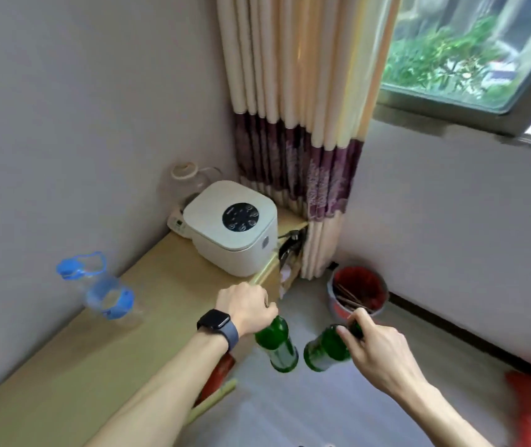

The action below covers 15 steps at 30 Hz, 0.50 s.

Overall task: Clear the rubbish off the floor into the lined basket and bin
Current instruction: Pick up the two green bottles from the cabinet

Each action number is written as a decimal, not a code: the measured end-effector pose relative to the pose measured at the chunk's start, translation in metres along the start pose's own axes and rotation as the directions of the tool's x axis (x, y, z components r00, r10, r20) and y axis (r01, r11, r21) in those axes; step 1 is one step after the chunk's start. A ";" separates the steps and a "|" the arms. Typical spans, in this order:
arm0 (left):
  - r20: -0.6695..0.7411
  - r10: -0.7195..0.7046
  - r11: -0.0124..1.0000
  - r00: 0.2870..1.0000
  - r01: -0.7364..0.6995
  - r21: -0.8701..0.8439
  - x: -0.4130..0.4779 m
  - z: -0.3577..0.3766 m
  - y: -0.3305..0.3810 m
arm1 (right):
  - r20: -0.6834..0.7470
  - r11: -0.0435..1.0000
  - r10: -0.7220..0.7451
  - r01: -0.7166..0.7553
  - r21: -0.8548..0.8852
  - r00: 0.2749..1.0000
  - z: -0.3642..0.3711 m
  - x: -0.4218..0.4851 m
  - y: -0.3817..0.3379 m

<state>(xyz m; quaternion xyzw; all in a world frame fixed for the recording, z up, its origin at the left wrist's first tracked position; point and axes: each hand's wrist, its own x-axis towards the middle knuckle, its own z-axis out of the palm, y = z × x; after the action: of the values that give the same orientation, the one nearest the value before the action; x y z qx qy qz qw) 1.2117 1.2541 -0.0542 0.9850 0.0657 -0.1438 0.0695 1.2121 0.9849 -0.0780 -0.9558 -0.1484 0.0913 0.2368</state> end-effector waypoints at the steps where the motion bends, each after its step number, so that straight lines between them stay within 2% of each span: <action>1: 0.003 0.023 1.000 1.000 -0.023 -0.003 0.012 0.003 0.021 | 0.000 1.000 0.022 -0.022 -0.002 1.000 -0.006 0.001 0.017; 7: 0.015 0.140 0.990 0.990 -0.141 0.006 0.091 0.034 0.143 | -0.061 0.985 0.172 -0.173 -0.019 0.983 -0.041 0.017 0.120; 15: 0.153 0.146 0.989 0.977 -0.138 -0.060 0.199 0.082 0.221 | -0.028 0.950 0.313 -0.312 0.018 0.949 -0.042 0.088 0.213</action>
<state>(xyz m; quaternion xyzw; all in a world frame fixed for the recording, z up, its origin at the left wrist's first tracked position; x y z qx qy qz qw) 1.4118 1.0457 -0.1642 0.9708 -0.0070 -0.2137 0.1089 1.3559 0.8161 -0.1527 -0.9669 0.0090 0.1143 0.2281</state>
